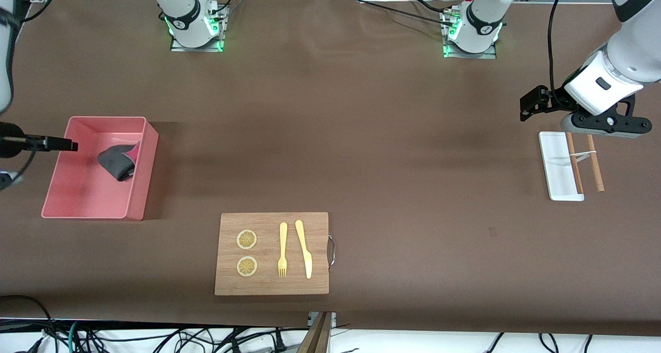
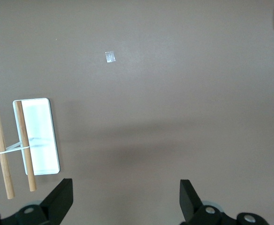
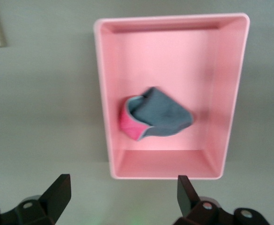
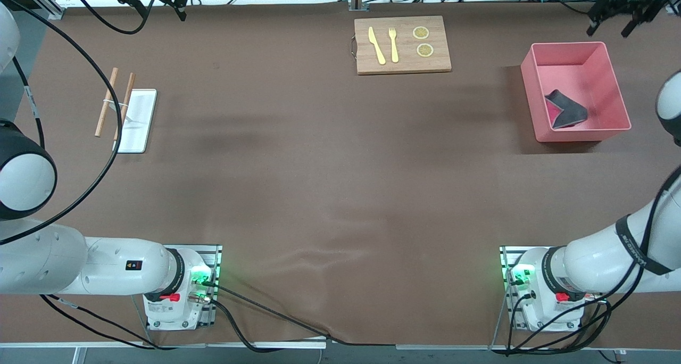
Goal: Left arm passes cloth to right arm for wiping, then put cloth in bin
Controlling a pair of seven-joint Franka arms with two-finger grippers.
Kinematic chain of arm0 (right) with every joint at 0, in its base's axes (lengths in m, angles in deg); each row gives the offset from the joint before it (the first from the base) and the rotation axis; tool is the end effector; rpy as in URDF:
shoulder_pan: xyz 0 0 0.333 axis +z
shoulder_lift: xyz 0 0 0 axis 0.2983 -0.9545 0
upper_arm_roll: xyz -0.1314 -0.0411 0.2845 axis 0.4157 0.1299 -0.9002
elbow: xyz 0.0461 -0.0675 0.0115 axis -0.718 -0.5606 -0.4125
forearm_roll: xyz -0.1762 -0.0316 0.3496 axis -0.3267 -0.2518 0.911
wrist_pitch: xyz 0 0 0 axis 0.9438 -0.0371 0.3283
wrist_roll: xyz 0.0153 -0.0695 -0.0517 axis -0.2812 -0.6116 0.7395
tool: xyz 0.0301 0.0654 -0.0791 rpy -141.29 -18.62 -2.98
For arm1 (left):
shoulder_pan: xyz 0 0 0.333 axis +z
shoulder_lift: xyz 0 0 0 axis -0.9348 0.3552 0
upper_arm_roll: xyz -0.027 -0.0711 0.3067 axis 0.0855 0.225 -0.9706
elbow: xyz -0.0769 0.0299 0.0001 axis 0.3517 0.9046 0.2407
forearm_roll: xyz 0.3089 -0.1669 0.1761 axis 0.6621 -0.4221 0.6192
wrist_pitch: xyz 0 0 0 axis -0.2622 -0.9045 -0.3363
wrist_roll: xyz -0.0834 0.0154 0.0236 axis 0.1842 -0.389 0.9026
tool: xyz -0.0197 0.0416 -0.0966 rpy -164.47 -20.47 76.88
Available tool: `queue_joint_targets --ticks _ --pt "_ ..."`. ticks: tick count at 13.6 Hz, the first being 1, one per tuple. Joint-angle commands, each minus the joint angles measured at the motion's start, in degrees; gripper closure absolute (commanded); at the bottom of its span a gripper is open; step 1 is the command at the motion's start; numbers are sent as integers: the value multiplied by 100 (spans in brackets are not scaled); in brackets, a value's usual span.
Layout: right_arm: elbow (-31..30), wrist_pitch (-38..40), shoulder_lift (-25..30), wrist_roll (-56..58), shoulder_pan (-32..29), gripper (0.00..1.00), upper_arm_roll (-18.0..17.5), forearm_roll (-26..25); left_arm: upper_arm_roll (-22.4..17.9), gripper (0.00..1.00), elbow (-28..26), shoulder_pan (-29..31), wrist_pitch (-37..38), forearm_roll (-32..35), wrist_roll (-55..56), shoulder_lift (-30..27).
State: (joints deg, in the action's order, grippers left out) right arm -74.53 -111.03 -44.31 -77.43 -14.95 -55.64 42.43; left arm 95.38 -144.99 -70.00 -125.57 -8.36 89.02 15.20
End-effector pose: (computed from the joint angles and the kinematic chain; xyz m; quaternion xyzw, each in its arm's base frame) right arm 0.6196 -0.1136 0.4906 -0.9933 0.0149 0.1119 0.0234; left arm 0.5589 -0.0659 0.5778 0.9989 -0.0397 -0.0246 0.0067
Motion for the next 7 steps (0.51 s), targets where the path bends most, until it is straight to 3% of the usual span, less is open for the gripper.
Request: queue_joint_targets --ticks 1,7 --pt "-196 201 696 -219 -39 0 -500 -36 -18 0 51 -16 78 -82 -111 -31" --pt "-249 158 1347 -184 -65 0 -835 -211 -18 0 51 -16 87 -82 -111 -31"
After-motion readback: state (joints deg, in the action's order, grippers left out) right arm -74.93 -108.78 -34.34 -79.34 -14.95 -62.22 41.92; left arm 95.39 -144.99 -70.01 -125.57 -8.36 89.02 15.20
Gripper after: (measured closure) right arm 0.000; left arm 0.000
